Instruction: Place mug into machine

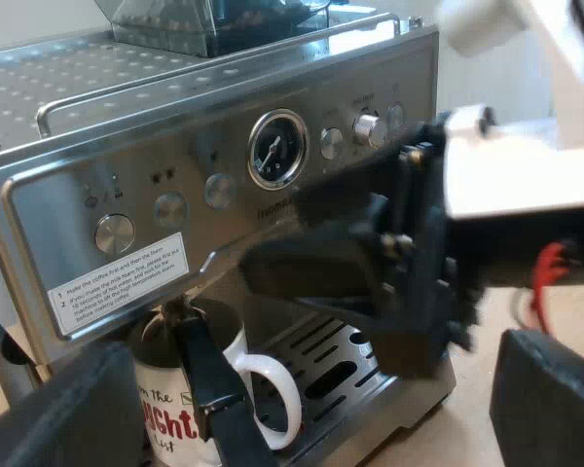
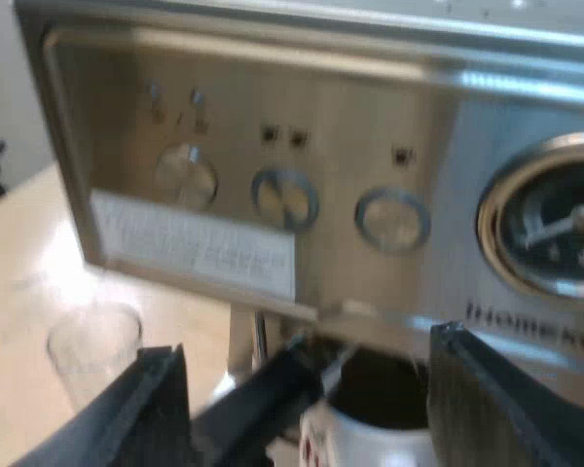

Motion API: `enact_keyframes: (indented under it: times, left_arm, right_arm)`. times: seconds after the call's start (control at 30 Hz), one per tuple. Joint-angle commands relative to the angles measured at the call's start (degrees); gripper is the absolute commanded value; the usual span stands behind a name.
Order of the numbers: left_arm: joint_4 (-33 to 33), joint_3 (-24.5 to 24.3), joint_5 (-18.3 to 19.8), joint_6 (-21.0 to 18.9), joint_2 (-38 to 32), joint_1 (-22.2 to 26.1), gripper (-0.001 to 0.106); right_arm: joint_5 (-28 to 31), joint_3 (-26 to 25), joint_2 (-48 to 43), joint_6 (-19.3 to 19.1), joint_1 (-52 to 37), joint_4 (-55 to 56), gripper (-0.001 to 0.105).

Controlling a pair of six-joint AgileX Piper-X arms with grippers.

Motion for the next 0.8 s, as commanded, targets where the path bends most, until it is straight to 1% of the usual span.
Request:
enact_keyframes:
  times: [0.03,0.13,0.2,0.3,0.43,0.47,0.53,0.63,0.73,0.8]
  left_arm:
    - [-0.5,-0.1,-0.1,-0.8,-0.1,-0.2,0.079]
    - [-0.5,-0.7,0.2,-2.5,-0.1,-0.2,0.079]
    - [-0.5,-1.4,0.4,-4.4,-0.1,-0.2,0.079]
    - [-0.5,-3.3,0.4,-4.6,-0.1,-0.2,0.079]
    - [-0.4,-5.8,0.4,-5.0,-0.1,-0.2,0.079]
    - [0.0,-6.5,0.4,-5.0,-0.2,-0.2,0.079]
    - [0.4,-7.1,0.2,-5.4,-0.1,-0.2,0.079]
    - [0.6,-7.1,0.1,-7.9,0.6,-0.2,0.079]
    - [0.4,-7.1,0.1,-7.9,2.1,-0.2,0.079]
    - [0.4,-7.1,0.1,-7.9,4.1,-0.2,0.079]
  right_arm:
    - [1.1,-0.6,-2.1,-0.2,1.5,3.5,0.056]
    - [1.1,-0.6,-4.2,-0.2,3.0,6.8,0.056]
    - [1.1,-0.6,-5.2,-0.2,3.6,8.7,0.056]
    - [0.5,-0.6,-7.8,-0.2,4.3,11.5,0.056]
    - [-5.5,-0.6,-12.2,-0.2,4.5,13.8,0.056]
    - [-9.0,-0.6,-13.5,-0.2,4.4,14.0,0.056]
    - [-11.8,-0.6,-15.0,-0.2,3.8,14.0,0.056]
    - [-12.1,-0.6,-17.1,-0.2,2.1,14.0,0.056]
    - [-13.3,-0.6,-18.5,-0.2,-0.8,14.0,0.056]
    - [-15.5,-0.6,-19.5,-0.2,-4.2,14.0,0.056]
